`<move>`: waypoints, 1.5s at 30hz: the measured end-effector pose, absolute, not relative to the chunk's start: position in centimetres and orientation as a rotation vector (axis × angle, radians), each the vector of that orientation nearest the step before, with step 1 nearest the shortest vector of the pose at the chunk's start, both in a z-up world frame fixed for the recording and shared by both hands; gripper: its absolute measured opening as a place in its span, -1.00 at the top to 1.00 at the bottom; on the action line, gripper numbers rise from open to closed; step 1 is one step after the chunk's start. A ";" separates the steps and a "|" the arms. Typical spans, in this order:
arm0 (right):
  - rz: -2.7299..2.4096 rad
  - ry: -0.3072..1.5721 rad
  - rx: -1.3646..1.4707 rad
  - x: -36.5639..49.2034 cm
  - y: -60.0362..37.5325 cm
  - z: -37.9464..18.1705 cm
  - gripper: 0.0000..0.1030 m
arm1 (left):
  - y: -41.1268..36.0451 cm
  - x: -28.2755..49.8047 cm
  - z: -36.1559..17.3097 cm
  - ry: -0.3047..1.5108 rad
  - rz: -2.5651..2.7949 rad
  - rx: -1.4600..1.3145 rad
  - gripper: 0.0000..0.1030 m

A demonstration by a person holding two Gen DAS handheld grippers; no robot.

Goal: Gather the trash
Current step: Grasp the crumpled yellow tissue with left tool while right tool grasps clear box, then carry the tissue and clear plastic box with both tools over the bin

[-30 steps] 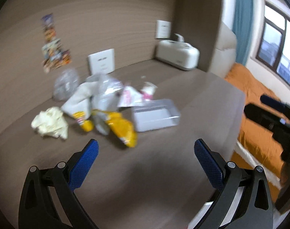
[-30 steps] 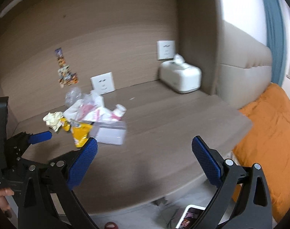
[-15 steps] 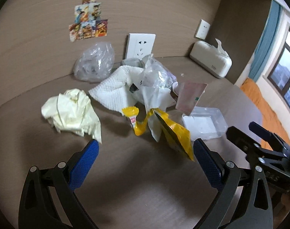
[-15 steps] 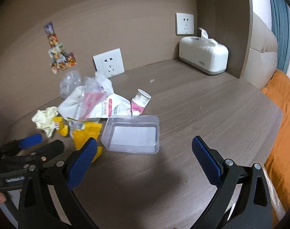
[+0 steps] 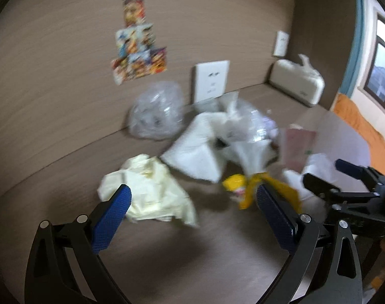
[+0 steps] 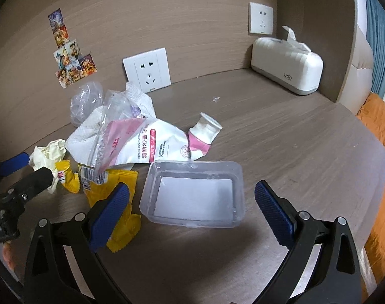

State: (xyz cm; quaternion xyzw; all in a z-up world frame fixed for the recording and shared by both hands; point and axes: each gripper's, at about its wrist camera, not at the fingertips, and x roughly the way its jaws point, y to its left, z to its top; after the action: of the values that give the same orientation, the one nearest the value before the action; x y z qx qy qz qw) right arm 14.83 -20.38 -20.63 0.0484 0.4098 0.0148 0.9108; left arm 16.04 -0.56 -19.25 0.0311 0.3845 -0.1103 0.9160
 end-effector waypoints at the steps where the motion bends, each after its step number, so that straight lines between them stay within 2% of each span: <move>1: 0.024 0.853 0.095 15.0 -20.2 -20.8 -0.92 | -0.1 16.5 -19.6 0.800 -0.213 0.057 -0.88; 5: 0.013 0.878 0.094 15.3 -20.1 -21.5 -0.91 | 0.7 17.7 -20.5 0.800 -0.182 0.082 -0.88; 7: 0.017 0.889 0.108 15.6 -20.2 -21.7 -0.91 | 0.7 18.3 -20.7 0.785 -0.184 0.108 -0.79; 9: 0.014 0.905 0.106 15.9 -20.1 -22.0 -0.91 | 0.8 18.7 -20.9 0.780 -0.177 0.124 -0.32; 10: 0.022 0.916 0.108 16.0 -20.0 -22.2 -0.91 | 1.0 18.8 -20.9 0.779 -0.177 0.126 -0.27; 12: 0.024 0.928 0.111 16.2 -19.8 -22.3 -0.90 | 1.5 19.4 -21.2 0.791 -0.183 0.112 -0.01; 15: 0.026 0.938 0.104 16.2 -19.6 -22.5 -0.85 | 2.8 20.3 -21.7 0.833 -0.183 0.041 -0.02; 17: 0.016 0.938 0.088 16.3 -19.4 -22.5 -0.68 | 3.6 20.8 -21.9 0.847 -0.168 0.016 -0.02; 19: 0.030 0.939 0.080 16.3 -19.0 -22.5 -0.68 | 4.4 21.3 -22.2 0.869 -0.186 -0.017 0.03; 21: 0.044 0.932 0.082 16.1 -18.9 -22.5 -0.68 | 4.6 21.5 -22.2 0.868 -0.187 -0.007 0.67; 22: 0.044 0.923 0.086 15.9 -18.8 -22.3 -0.67 | 4.6 21.5 -22.2 0.864 -0.186 0.012 0.78; 33: 0.029 0.882 0.074 13.9 -19.6 -20.4 -0.67 | 4.4 19.5 -20.2 0.771 -0.247 0.067 0.95; 45: 0.009 0.839 0.098 12.2 -20.5 -18.9 -0.67 | 5.0 19.0 -17.3 0.693 -0.280 0.111 0.98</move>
State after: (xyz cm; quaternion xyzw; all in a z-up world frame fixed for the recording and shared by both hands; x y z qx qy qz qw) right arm 12.18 -20.55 -18.88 0.0477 0.4070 0.0044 0.9122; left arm 19.04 5.01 -17.35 0.0543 0.3381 -0.1367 0.9295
